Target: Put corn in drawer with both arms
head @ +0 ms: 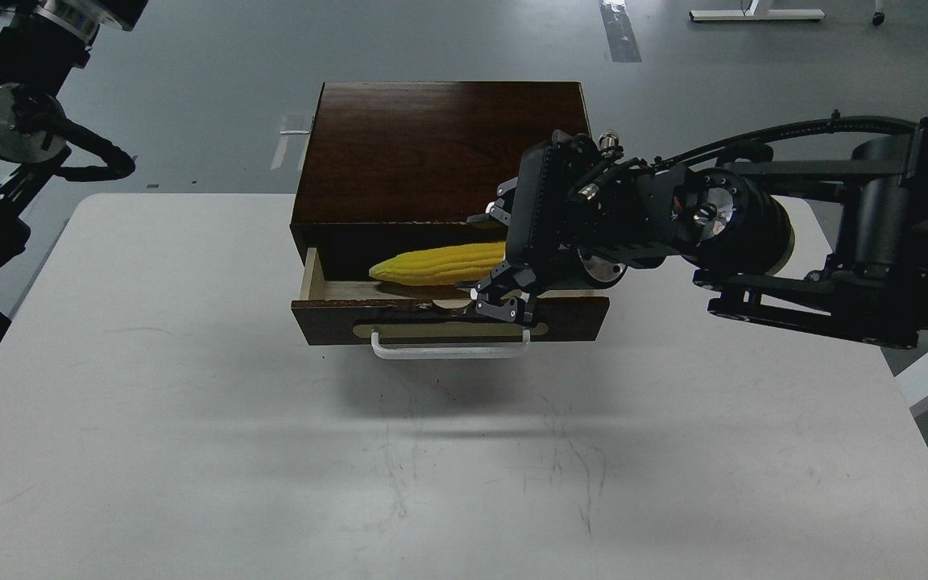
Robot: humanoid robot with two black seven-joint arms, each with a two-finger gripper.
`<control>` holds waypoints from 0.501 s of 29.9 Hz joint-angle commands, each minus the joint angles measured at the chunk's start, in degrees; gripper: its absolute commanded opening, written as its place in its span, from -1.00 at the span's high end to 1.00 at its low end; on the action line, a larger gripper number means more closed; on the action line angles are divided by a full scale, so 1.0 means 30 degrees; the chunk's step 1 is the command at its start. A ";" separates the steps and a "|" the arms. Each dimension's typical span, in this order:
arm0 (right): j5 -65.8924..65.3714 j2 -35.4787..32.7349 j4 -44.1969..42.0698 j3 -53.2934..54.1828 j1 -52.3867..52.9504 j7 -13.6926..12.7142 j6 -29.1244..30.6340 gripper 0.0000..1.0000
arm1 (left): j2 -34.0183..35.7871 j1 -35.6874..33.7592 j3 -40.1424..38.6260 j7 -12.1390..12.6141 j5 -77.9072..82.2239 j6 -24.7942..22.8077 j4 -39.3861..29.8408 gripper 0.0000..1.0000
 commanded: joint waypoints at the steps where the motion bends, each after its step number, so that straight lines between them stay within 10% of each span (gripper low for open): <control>1: 0.0525 -0.0242 -0.0059 0.1306 0.0105 0.0000 -0.0042 -0.62 | 0.0036 -0.0030 -0.0001 0.0021 0.0001 -0.0042 0.0001 -0.96; 15: 1.2700 -0.3754 -0.1198 0.7459 -0.0012 -0.0146 -0.0100 -1.00 | 0.0036 -0.0118 0.0028 0.0138 0.0001 0.0221 0.0001 -0.96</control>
